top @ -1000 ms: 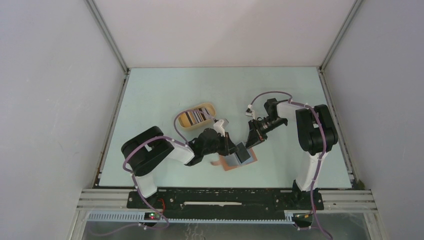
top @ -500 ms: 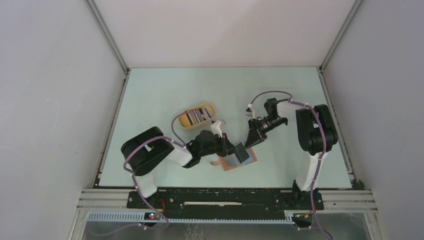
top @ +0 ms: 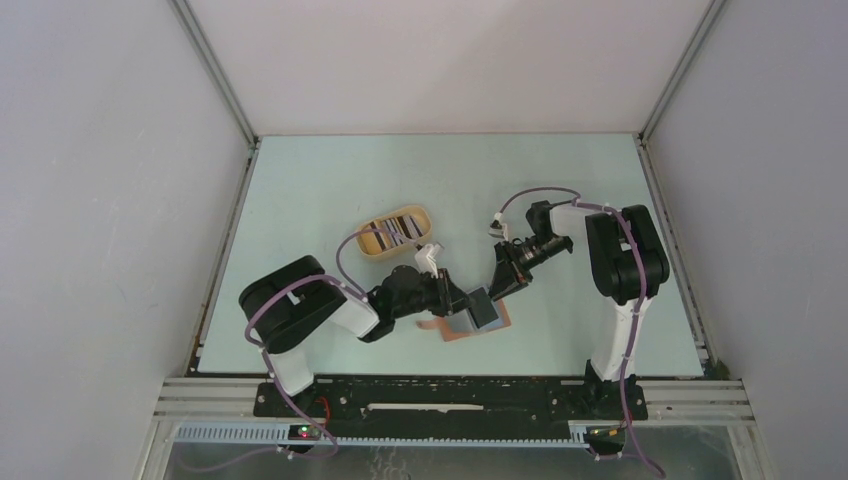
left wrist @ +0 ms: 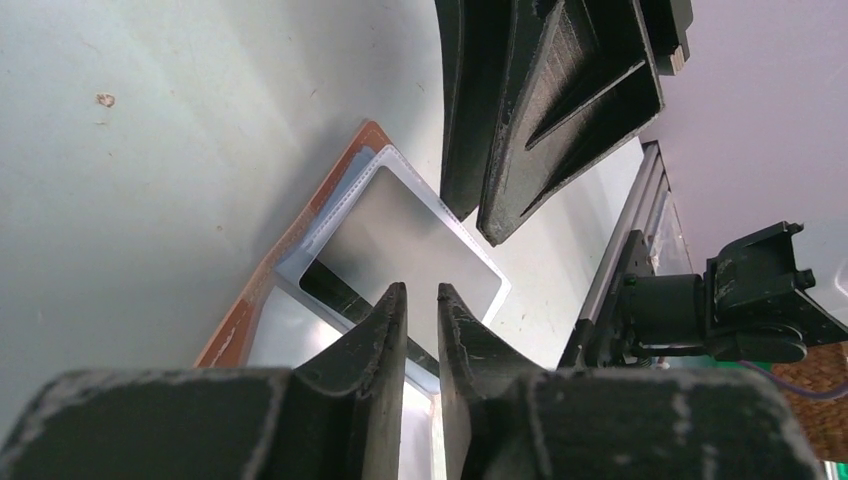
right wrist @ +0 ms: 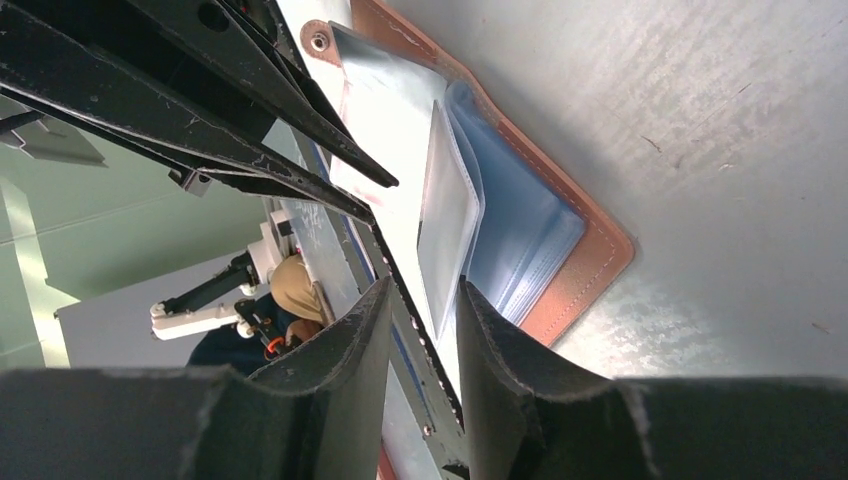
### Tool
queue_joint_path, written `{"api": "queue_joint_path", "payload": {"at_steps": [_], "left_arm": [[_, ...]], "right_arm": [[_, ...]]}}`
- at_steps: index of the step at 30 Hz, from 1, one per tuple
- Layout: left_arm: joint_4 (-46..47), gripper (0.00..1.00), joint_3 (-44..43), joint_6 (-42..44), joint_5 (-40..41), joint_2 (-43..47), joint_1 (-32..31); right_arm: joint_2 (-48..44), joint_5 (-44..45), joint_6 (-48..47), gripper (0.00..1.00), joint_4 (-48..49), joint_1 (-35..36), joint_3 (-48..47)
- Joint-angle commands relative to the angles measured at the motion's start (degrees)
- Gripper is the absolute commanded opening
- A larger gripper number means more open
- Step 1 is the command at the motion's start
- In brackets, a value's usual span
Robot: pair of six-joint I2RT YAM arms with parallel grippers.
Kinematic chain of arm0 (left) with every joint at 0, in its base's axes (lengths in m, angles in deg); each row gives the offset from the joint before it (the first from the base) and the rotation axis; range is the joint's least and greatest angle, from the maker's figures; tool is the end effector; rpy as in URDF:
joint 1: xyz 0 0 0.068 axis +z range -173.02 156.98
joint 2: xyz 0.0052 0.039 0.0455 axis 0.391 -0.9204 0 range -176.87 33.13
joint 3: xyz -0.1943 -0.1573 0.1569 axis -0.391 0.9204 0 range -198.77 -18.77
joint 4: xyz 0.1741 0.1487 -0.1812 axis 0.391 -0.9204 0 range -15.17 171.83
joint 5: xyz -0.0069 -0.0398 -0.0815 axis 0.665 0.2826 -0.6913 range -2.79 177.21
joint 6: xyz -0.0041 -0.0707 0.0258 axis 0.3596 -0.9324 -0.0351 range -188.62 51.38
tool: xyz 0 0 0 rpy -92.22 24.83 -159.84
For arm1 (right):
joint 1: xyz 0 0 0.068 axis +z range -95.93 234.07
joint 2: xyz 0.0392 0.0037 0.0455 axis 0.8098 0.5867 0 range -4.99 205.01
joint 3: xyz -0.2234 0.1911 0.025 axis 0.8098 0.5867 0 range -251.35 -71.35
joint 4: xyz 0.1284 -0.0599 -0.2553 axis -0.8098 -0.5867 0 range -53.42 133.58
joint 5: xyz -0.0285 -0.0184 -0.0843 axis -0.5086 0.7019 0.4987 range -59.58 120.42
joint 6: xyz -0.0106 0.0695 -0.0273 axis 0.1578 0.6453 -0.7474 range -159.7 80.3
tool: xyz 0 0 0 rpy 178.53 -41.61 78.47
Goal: Put the credit cards into the card holder
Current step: Turn over the card slot in the card holder.
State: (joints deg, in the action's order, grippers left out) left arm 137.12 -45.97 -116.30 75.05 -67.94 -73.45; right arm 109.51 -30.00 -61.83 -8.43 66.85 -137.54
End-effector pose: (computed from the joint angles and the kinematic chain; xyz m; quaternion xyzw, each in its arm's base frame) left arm 0.2055 -0.2699 0.1020 0.0811 0.8058 -0.4948 0.3153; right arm 0.3285 0.1312 0.1038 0.2149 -0.8346 -0.5058 0.0365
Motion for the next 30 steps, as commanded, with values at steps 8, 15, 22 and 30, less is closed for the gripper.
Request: {"api": "queue_joint_path", "payload": {"at_steps": [8, 15, 22, 30], "left_arm": [[2.28, 0.30, 4.52, -1.81, 3.65, 6.74, -0.57], [-1.54, 0.32, 4.50, -3.99, 5.58, 8.89, -2.22], [-1.89, 0.33, 2.76, -5.84, 6.71, 4.87, -2.74], [-1.85, 0.33, 1.55, -5.93, 6.62, 2.66, -2.74]], "right_arm": [[0.27, -4.30, 0.54, 0.42, -0.40, 0.41, -1.66], [0.28, -3.83, 1.19, 0.42, -0.06, 0.36, -1.63], [-0.49, -0.14, 2.69, 0.43, 1.86, 0.32, -1.08], [-1.31, 3.78, 2.83, 0.44, 2.67, 0.41, -0.87]]}}
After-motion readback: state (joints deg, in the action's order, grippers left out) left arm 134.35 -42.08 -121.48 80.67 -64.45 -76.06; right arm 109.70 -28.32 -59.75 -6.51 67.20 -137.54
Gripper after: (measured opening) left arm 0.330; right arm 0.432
